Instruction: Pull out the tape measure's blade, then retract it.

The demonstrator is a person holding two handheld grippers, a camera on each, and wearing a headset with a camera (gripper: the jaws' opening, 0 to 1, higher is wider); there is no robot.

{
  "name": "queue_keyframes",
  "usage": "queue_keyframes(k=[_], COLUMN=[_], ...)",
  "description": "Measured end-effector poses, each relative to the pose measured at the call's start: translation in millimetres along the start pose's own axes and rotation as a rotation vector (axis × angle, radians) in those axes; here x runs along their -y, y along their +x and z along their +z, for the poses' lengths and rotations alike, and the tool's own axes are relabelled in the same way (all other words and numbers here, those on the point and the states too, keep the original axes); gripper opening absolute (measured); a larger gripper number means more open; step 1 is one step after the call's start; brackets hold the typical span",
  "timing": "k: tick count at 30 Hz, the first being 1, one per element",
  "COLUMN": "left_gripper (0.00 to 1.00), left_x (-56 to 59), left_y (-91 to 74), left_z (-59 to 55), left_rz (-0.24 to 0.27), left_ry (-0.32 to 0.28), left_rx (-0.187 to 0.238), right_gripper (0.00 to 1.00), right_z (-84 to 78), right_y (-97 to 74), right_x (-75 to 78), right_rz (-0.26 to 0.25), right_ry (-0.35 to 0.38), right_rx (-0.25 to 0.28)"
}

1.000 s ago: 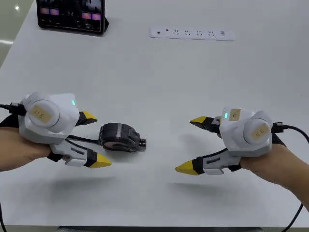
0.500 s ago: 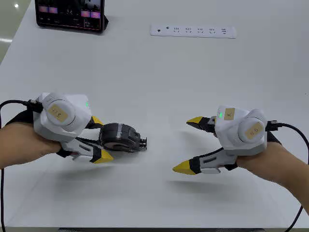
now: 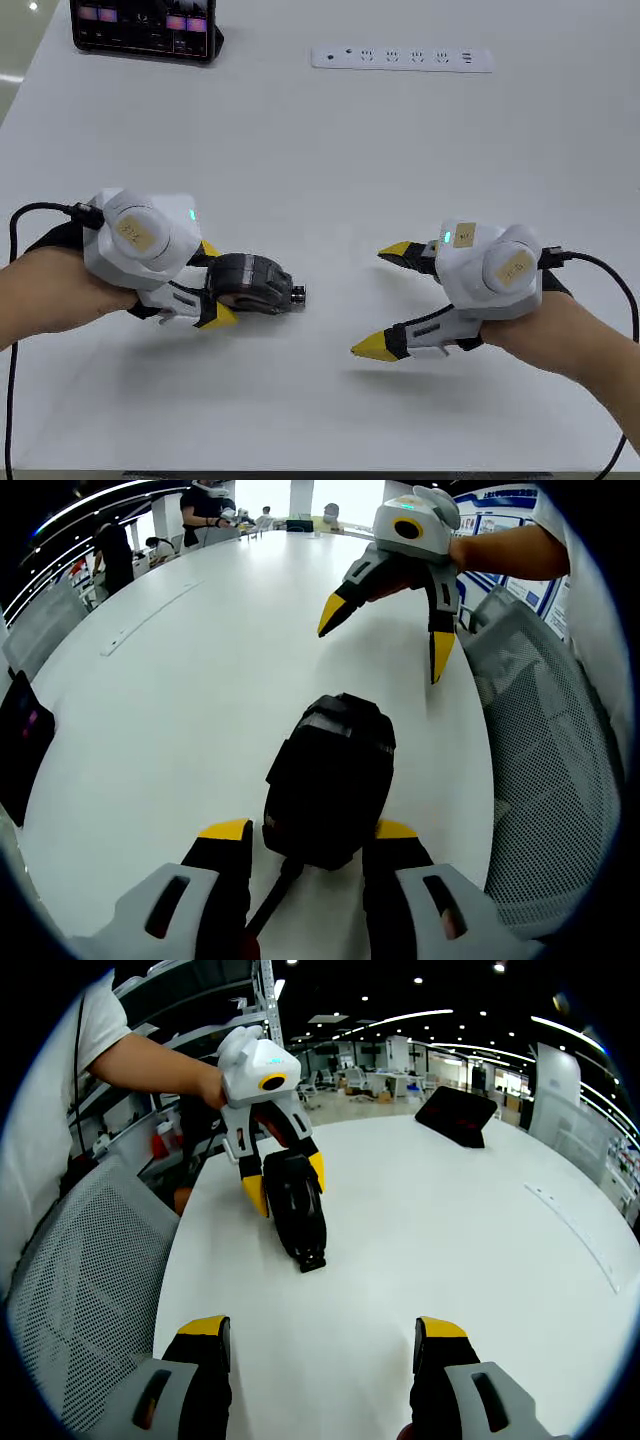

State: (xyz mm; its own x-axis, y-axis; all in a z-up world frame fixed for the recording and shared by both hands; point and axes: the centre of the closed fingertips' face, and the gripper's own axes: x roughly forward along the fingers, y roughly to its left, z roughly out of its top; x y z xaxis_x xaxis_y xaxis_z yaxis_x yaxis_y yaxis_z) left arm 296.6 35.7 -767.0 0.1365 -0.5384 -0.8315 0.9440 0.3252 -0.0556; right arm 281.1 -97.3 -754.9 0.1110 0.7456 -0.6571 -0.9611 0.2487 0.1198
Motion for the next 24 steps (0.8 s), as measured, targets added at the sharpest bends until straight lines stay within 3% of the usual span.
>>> queue_keyframes(k=[24], left_gripper=[0.3], left_x=[2.5], left_y=[3.2], left_z=[2.9], left_rz=[-0.011], left_ry=[0.04], left_rx=[-0.002], right_gripper=[0.72], right_z=[2.7], right_y=[11.5], right_x=[-0.6], right_rz=[0.021], right_ry=[-0.003], right_rx=[0.009])
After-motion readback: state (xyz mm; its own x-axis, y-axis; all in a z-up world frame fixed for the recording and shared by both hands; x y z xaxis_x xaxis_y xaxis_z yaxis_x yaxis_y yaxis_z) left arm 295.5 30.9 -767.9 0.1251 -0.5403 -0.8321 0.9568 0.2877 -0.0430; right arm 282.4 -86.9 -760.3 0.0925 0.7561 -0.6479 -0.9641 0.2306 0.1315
